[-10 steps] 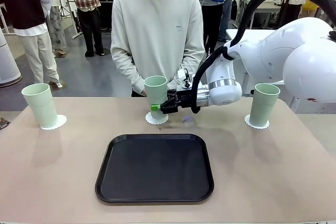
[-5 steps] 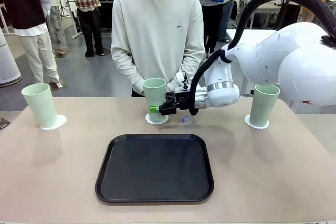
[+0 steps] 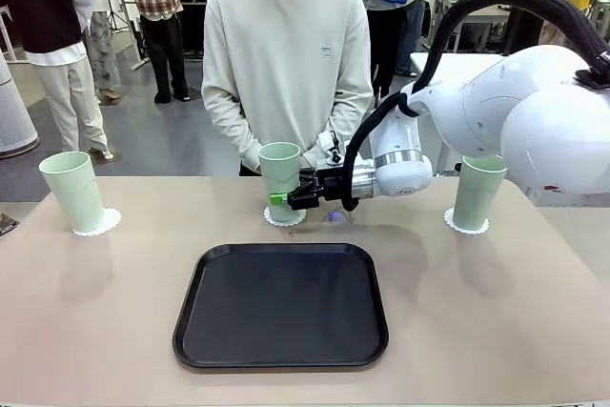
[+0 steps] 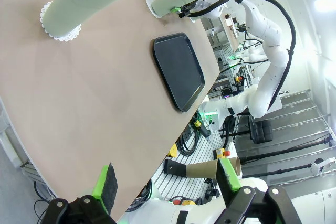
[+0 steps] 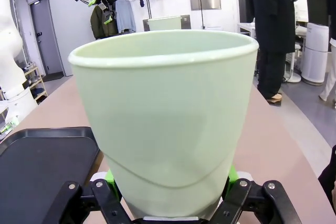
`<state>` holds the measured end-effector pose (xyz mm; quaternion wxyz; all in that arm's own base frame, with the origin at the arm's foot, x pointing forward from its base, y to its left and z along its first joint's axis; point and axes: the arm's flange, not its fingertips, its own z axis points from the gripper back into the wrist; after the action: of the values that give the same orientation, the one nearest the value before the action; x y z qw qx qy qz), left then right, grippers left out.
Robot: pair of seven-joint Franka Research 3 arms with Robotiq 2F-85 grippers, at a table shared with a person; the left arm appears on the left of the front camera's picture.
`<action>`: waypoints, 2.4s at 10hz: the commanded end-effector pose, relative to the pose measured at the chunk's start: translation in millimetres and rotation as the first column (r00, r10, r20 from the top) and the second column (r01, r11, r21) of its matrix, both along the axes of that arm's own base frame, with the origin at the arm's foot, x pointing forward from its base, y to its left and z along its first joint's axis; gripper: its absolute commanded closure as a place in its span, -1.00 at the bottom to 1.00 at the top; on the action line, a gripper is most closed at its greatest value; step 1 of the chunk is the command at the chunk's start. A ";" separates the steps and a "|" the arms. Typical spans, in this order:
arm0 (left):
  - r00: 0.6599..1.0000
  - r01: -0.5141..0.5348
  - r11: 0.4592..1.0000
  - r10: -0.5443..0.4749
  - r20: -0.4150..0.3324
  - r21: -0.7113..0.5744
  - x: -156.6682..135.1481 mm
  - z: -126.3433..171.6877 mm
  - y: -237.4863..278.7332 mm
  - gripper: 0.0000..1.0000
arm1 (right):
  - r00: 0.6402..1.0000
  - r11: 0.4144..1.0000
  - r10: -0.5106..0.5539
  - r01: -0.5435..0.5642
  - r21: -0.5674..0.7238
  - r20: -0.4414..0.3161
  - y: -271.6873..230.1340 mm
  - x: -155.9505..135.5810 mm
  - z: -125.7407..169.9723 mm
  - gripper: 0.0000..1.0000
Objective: Place coasters on the table and set cups on them.
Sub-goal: Take one Reusable plastic cup from the Flat Tray and place it on a coaster set by the human.
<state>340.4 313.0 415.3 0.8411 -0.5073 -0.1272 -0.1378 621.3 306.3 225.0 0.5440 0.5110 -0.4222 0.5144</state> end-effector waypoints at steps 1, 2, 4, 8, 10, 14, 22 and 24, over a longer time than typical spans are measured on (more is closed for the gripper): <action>1.000 0.000 1.000 0.000 0.006 0.001 -1.4 1.6 -0.1 -1.00 | 0.999 0.999 0.043 -0.043 0.009 0.006 1.0 13.1 -2.1 -0.64; 1.000 0.000 1.000 0.000 0.006 0.001 -1.4 1.6 -0.1 -1.00 | 0.999 0.999 0.044 -0.044 0.012 0.010 0.2 14.7 -3.5 -0.64; 1.000 0.000 1.000 0.000 0.006 0.001 -1.4 1.6 -0.1 -1.00 | 0.999 0.999 0.044 -0.044 0.008 0.023 -2.0 16.7 -6.6 -0.64; 1.000 0.000 1.000 0.000 0.006 0.001 -1.4 1.6 -0.1 -1.00 | 0.998 0.998 0.055 -0.055 -0.017 0.032 0.2 17.2 -13.2 -0.64; 1.000 0.000 1.000 0.000 0.006 0.001 -1.4 1.6 -0.1 -1.00 | 0.998 0.998 0.058 -0.058 -0.022 0.026 0.4 17.0 -13.3 -1.00; 1.000 0.000 1.000 0.000 0.006 0.001 -1.4 1.6 -0.1 -1.00 | 0.998 0.997 0.062 -0.061 -0.039 0.025 1.0 16.3 -12.9 -1.00; 1.000 0.000 1.000 0.000 0.006 0.001 -1.4 1.6 -0.1 -1.00 | 0.998 0.996 0.045 -0.042 -0.079 0.041 -18.9 23.9 -8.4 -1.00; 1.000 0.000 1.000 0.000 0.006 0.001 -1.4 1.6 -0.1 -1.00 | 0.998 0.996 0.039 -0.035 -0.080 0.043 -23.3 24.5 -6.1 -1.00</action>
<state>340.4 313.0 415.4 0.8411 -0.5073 -0.1272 -0.1378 641.1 282.9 216.0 0.5375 0.4919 -0.4123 0.5470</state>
